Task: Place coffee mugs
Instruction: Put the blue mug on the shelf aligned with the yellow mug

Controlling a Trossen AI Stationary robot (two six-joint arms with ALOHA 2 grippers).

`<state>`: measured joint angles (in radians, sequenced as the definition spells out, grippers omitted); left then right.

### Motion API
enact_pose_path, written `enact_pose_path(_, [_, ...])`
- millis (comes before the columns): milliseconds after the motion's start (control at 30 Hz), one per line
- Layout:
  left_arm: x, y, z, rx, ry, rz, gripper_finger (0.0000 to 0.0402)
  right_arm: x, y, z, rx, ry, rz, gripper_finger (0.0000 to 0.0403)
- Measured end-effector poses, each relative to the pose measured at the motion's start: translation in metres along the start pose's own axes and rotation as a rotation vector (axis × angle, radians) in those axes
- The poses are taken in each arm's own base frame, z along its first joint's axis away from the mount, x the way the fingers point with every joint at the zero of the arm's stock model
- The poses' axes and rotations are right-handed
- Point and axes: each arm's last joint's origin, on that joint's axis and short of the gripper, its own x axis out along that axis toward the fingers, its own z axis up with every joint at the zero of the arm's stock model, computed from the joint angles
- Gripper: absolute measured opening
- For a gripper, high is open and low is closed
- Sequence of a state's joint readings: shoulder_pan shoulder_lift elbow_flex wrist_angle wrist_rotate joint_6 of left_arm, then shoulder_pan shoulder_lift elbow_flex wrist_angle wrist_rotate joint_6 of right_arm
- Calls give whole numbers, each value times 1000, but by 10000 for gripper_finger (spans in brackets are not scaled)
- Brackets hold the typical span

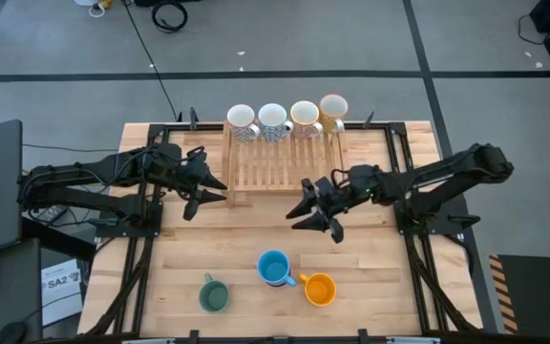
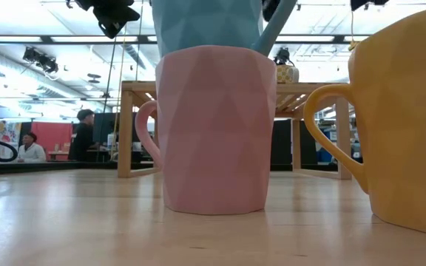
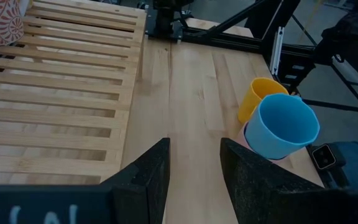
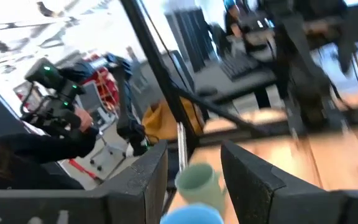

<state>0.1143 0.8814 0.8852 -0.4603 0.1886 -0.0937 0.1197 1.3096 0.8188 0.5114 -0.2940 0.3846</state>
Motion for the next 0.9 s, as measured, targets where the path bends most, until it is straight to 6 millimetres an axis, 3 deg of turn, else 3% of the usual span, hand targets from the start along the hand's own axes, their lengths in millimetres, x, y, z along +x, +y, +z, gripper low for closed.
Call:
enact_pose_path(133, [0, 0, 0, 0, 0, 0, 146, 12, -3, -4, -54, -62, 43, 156])
enact_pose_path(367, [0, 0, 0, 1, 0, 0, 146, 29, -4, -17, 88, 15, 47, 156])
enact_pose_path(500, [0, 0, 0, 0, 1, 0, 146, 48, 13, -11, 57, 115, -21, 156])
enact_pose_path(633, [0, 0, 0, 0, 1, -1, 146, 63, 30, 1, 51, 244, -212, 156])
enact_pose_path(900, [0, 0, 0, 0, 1, -1, 146, 87, 54, 11, 188, 475, -424, 156])
